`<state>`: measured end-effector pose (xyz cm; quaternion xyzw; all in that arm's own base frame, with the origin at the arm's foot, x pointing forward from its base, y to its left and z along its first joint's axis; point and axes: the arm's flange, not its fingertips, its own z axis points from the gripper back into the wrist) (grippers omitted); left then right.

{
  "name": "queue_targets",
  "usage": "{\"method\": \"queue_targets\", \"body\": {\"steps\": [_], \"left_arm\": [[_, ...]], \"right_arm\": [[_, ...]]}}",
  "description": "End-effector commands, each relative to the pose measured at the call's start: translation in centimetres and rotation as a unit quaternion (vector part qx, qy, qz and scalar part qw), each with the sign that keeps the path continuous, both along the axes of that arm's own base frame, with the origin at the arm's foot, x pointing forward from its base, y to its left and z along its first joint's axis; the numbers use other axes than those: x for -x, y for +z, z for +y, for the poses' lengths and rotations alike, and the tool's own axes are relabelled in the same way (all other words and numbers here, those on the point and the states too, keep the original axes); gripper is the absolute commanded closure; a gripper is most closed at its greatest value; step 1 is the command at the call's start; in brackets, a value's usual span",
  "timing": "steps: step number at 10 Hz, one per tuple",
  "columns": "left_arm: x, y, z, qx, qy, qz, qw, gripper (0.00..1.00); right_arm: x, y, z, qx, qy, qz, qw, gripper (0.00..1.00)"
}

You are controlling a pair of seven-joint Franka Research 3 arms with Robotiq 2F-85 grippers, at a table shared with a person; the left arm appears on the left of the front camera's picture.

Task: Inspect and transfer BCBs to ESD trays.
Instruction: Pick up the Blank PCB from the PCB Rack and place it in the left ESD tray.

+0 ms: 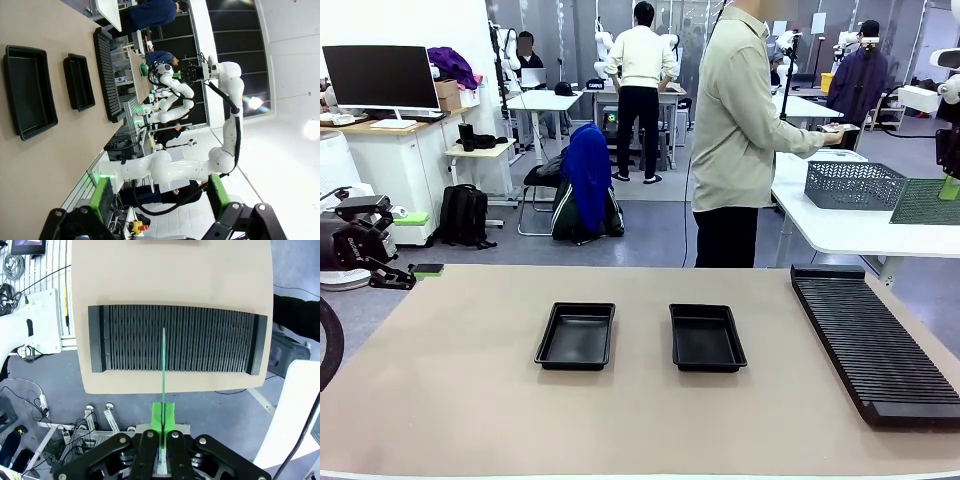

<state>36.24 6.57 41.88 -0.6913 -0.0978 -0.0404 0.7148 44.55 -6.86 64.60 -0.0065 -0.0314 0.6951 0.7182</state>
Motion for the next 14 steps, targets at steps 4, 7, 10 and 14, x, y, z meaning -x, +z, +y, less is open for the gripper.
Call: {"method": "queue_targets", "body": {"steps": [4, 7, 10, 14], "left_arm": [[0.1, 0.0, 0.1, -0.002, 0.003, -0.001, 1.000, 0.00], [0.1, 0.0, 0.1, -0.002, 0.003, -0.001, 1.000, 0.00], [0.1, 0.0, 0.1, -0.002, 0.003, -0.001, 1.000, 0.00], [0.1, 0.0, 0.1, -0.002, 0.003, -0.001, 1.000, 0.00]], "right_arm": [[0.0, 0.0, 0.0, 0.002, -0.002, 0.000, 1.000, 1.00], [-1.5, -0.6, -0.1, -0.053, -0.033, 0.022, 0.998, 0.98], [-3.6, -2.3, 4.5, -0.126, -0.127, 0.049, 0.983, 0.98], [-4.4, -5.5, 13.4, -0.190, -0.216, 0.080, 0.954, 0.98]]}}
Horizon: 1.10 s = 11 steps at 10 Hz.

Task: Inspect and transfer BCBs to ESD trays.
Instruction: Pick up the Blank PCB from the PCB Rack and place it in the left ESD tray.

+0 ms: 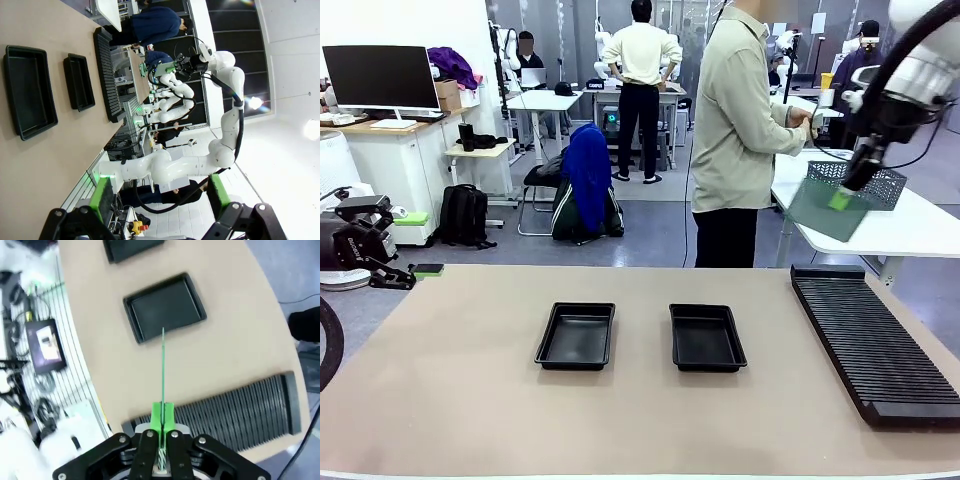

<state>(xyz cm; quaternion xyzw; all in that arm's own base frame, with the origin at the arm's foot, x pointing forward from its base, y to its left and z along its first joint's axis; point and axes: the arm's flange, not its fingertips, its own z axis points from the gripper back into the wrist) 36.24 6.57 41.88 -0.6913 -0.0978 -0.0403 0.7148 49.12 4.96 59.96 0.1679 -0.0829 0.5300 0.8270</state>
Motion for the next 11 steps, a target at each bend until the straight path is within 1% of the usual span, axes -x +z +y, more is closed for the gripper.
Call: {"method": "queue_targets", "body": {"steps": [1, 3, 6, 7, 8, 9, 11], "left_arm": [[0.1, 0.1, 0.1, -0.002, 0.003, -0.001, 1.000, 0.00], [0.1, 0.1, 0.1, -0.002, 0.003, -0.001, 1.000, 0.00], [0.1, 0.1, 0.1, -0.002, 0.003, -0.001, 1.000, 0.00], [0.1, 0.1, 0.1, -0.002, 0.003, -0.001, 1.000, 0.00], [0.1, 0.1, 0.1, -0.002, 0.003, -0.001, 1.000, 0.00], [0.1, 0.1, 0.1, -0.002, 0.003, -0.001, 1.000, 0.00], [0.1, 0.1, 0.1, -0.002, 0.003, -0.001, 1.000, 0.00]], "right_arm": [[-0.2, -1.8, 3.7, -0.036, -0.060, 0.016, 0.997, 0.98], [-0.6, -4.0, 7.2, -0.075, -0.111, 0.048, 0.990, 0.98], [0.2, -7.5, 10.9, -0.137, -0.197, 0.095, 0.966, 0.98], [0.5, -8.6, 12.0, -0.158, -0.214, 0.106, 0.958, 0.98], [0.9, -9.8, 13.0, -0.173, -0.234, 0.126, 0.948, 0.98], [1.2, -10.9, 14.2, -0.193, -0.265, 0.147, 0.933, 0.98], [1.0, -13.5, 16.9, -0.216, -0.307, 0.176, 0.910, 0.98]]}}
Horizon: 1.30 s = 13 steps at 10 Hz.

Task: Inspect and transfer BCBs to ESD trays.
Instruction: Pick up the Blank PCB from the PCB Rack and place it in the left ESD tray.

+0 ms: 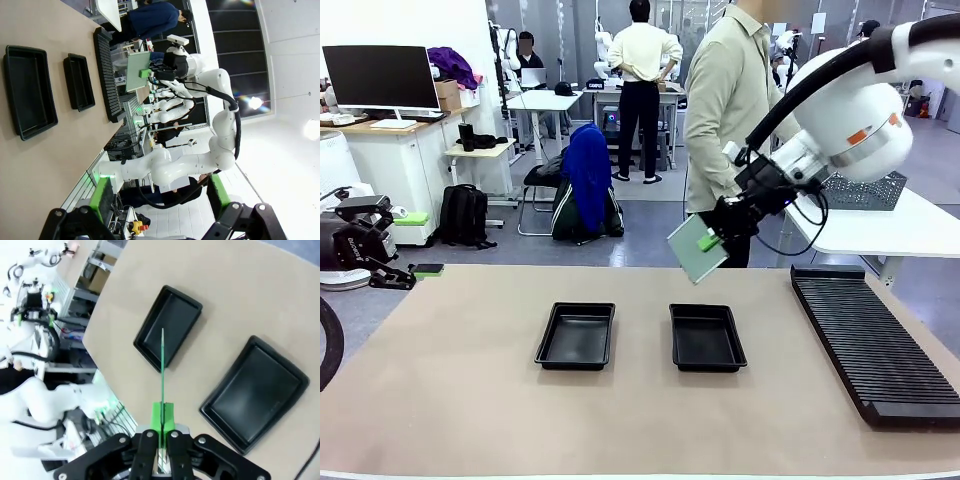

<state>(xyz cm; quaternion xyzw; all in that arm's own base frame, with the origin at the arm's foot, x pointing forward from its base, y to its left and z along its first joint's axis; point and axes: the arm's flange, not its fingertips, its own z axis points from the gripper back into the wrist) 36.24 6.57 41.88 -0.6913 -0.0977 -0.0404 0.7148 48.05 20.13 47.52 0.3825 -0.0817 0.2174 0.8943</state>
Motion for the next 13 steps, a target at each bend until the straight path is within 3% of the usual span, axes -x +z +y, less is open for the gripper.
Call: {"method": "queue_targets", "body": {"steps": [1, 4, 9, 13], "left_arm": [[0.1, 0.1, 0.1, -0.002, 0.003, -0.001, 1.000, 0.00], [0.1, 0.1, 0.1, -0.002, 0.003, -0.001, 1.000, 0.00], [0.1, 0.1, 0.1, -0.002, 0.003, -0.001, 1.000, 0.00], [0.1, 0.1, 0.1, -0.002, 0.003, -0.001, 1.000, 0.00]], "right_arm": [[-0.2, -2.5, 2.6, -0.039, -0.055, 0.016, 0.998, 0.98], [-0.7, -6.3, 5.8, -0.078, -0.091, 0.048, 0.992, 0.98], [-0.2, -11.2, 12.0, -0.074, -0.150, 0.100, 0.981, 0.98], [0.0, -14.0, 15.6, -0.070, -0.142, 0.127, 0.979, 0.98]]}}
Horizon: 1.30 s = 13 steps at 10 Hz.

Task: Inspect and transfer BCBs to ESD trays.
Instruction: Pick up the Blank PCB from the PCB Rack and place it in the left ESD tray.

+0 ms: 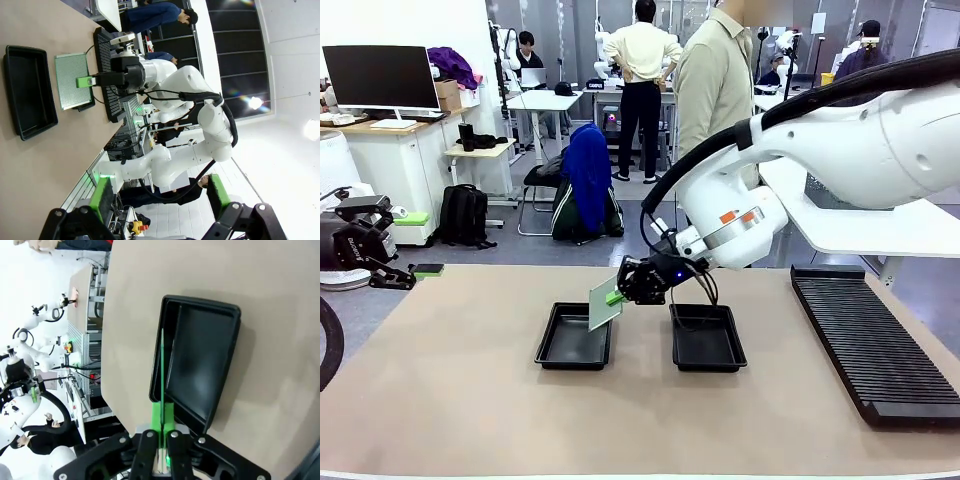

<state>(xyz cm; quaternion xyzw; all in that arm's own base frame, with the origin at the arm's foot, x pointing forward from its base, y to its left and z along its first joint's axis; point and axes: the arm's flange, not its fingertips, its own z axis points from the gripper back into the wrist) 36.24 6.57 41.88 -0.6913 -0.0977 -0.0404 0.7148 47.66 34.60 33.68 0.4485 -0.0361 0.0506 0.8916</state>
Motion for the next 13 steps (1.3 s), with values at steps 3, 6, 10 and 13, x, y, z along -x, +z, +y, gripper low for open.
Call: {"method": "queue_targets", "body": {"steps": [3, 6, 10, 13], "left_arm": [[0.1, 0.1, 0.1, -0.002, 0.003, -0.001, 1.000, 0.00], [0.1, 0.1, 0.1, -0.002, 0.003, -0.001, 1.000, 0.00], [0.1, 0.1, 0.1, -0.002, 0.003, -0.001, 1.000, 0.00], [0.1, 0.1, 0.1, -0.002, 0.003, -0.001, 1.000, 0.00]], "right_arm": [[-0.6, -2.0, 3.4, -0.020, -0.028, 0.022, 0.999, 0.98], [-1.2, -4.1, 5.1, -0.039, -0.036, 0.042, 0.998, 0.98], [-1.0, -5.9, 6.7, -0.026, -0.063, 0.061, 0.996, 0.98], [-1.1, -6.6, 6.9, -0.013, -0.083, 0.063, 0.995, 0.98]]}}
